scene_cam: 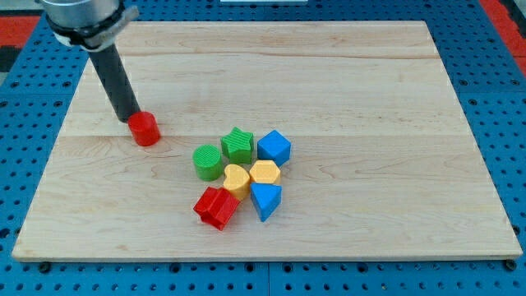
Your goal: Move the red circle into the red star
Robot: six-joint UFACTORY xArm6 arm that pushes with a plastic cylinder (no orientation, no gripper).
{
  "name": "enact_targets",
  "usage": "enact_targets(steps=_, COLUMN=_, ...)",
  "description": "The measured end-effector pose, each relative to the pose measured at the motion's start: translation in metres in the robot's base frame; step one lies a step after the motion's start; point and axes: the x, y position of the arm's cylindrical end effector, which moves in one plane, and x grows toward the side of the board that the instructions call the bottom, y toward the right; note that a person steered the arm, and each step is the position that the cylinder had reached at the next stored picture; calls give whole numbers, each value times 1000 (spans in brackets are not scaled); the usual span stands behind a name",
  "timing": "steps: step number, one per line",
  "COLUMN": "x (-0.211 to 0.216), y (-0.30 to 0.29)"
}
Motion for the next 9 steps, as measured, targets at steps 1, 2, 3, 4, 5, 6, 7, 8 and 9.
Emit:
enact_targets(steps=1, x=5, y=37)
enact_targets(steps=2, x=23, y=55)
enact_targets(steps=3, x=40, y=72)
enact_targets(steps=4, x=55, y=40)
enact_targets(steps=5, x=70, y=17)
enact_targets(steps=6, x=71, y=-30)
enact_targets(steps=7, x=83, y=-46)
enact_targets(steps=8, x=79, y=-22)
enact_targets(steps=9, x=79, y=-7)
